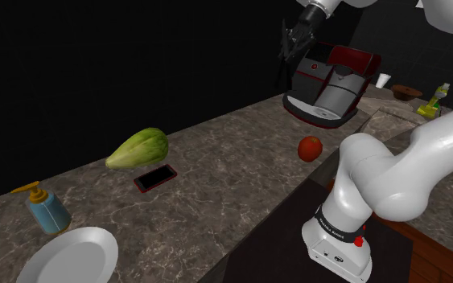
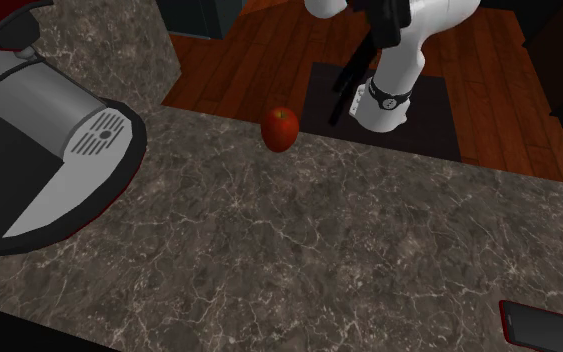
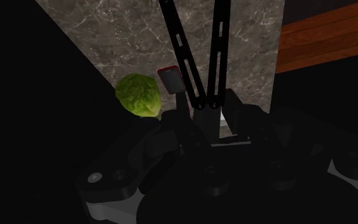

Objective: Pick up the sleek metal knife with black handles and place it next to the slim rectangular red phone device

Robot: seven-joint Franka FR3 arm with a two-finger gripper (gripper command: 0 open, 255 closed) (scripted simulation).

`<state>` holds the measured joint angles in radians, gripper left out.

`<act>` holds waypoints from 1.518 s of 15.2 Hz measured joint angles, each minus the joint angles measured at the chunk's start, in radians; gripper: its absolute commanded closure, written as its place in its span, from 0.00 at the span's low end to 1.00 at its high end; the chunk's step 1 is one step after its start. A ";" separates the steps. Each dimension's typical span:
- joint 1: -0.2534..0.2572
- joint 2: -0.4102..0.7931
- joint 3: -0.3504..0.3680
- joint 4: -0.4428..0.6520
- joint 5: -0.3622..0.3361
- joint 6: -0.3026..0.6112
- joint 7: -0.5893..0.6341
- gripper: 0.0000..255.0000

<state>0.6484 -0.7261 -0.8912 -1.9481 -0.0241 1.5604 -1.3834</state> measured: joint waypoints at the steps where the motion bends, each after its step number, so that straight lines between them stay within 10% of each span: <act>1: -0.002 -0.001 0.025 -0.016 0.009 0.014 0.022 1.00; 23: 0.122 0.156 0.391 -0.182 0.193 0.379 0.394 1.00</act>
<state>0.7702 -0.5701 -0.5004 -2.1297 0.1688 1.9398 -0.9896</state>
